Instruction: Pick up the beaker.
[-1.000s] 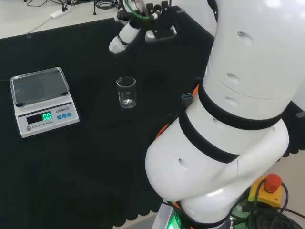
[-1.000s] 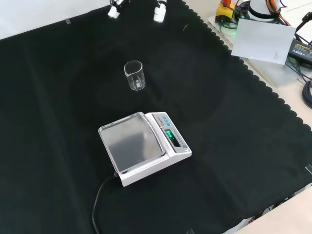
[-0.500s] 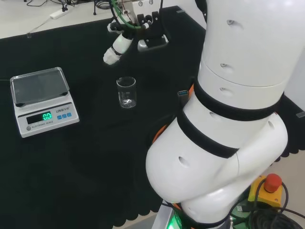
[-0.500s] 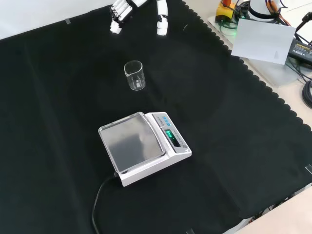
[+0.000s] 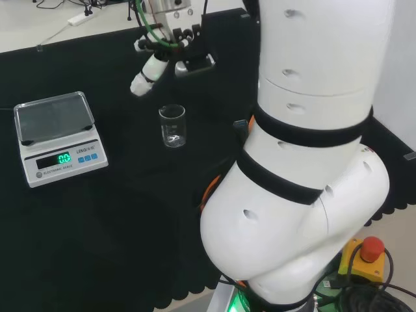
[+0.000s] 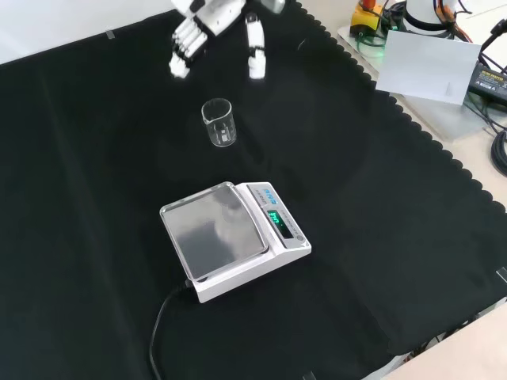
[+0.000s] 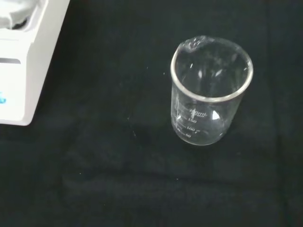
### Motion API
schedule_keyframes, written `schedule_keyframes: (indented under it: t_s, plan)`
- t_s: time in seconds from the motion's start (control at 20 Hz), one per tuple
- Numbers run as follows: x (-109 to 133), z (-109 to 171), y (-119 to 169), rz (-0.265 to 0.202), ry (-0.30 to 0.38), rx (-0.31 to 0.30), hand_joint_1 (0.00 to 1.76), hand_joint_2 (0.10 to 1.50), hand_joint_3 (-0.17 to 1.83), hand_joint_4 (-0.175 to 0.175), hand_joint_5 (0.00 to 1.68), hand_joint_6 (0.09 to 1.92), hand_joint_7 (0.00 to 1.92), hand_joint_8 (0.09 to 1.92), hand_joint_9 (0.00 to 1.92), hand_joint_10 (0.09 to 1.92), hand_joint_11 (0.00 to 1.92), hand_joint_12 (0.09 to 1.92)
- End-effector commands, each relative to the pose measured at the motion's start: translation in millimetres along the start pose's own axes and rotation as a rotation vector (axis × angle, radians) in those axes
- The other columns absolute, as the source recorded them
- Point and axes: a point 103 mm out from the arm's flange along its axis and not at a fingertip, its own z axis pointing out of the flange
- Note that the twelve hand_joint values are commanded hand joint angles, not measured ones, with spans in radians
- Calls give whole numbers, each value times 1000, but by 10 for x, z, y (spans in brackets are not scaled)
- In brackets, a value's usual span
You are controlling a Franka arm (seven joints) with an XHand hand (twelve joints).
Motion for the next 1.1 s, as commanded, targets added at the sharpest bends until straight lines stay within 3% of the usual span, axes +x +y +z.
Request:
schedule_keyframes:
  t_s: [0.05, 1.1]
  plan:
    - [33, 267, 354, -9, 18, 42, 578, 619, 85, 41, 0, 87, 0, 265, 0, 749, 0, 1116]
    - [-195, 847, 362, 36, 6, 133, 578, 620, 52, 44, 0, 87, 0, 137, 0, 669, 0, 1077]
